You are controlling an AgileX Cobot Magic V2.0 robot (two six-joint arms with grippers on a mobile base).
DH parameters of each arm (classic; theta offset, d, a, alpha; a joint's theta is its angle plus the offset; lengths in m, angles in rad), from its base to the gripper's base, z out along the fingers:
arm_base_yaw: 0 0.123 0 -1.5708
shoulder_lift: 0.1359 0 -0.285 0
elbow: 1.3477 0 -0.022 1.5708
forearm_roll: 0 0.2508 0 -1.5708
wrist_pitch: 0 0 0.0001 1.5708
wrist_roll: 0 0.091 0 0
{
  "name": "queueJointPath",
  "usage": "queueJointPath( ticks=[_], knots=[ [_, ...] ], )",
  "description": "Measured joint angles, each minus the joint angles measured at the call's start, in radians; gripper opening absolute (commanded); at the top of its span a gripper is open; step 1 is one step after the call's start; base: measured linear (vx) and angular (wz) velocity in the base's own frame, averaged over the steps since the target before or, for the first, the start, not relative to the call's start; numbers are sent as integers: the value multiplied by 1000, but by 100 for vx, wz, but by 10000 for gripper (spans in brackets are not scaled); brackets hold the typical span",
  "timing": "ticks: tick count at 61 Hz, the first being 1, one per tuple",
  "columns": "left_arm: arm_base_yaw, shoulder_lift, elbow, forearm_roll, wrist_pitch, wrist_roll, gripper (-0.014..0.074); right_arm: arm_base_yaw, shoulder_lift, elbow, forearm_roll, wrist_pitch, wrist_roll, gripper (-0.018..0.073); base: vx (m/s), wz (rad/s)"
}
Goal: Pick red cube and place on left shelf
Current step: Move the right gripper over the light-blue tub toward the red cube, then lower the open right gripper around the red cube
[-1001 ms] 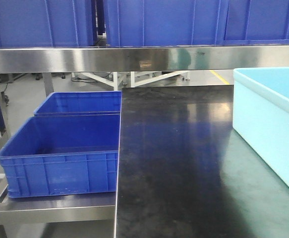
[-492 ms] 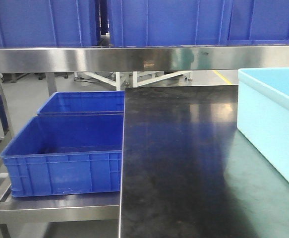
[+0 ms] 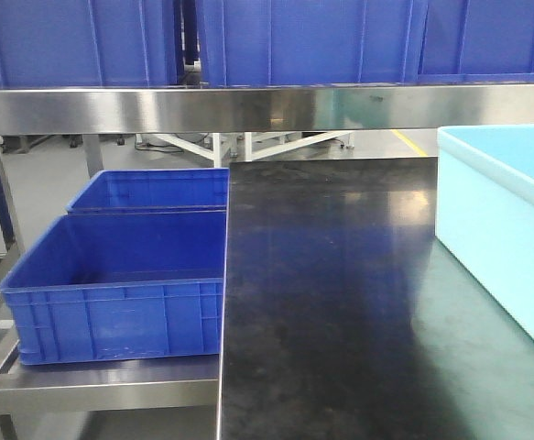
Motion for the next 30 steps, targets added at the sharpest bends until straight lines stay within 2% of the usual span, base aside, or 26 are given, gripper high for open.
queueJointPath(
  ticks=[7,11,20,30],
  knots=[
    [0,0,0,0,0,0,106,0,144,-120,0,99,0,507,0,0],
    [0,0,0,0,0,0,106,0,212,-175,0,151,0,592,0,0],
    [0,0,0,0,0,0,106,0,306,-283,0,247,0,604,0,0],
    [0,0,0,0,0,0,106,0,343,-326,0,266,0,604,0,0]
  ],
)
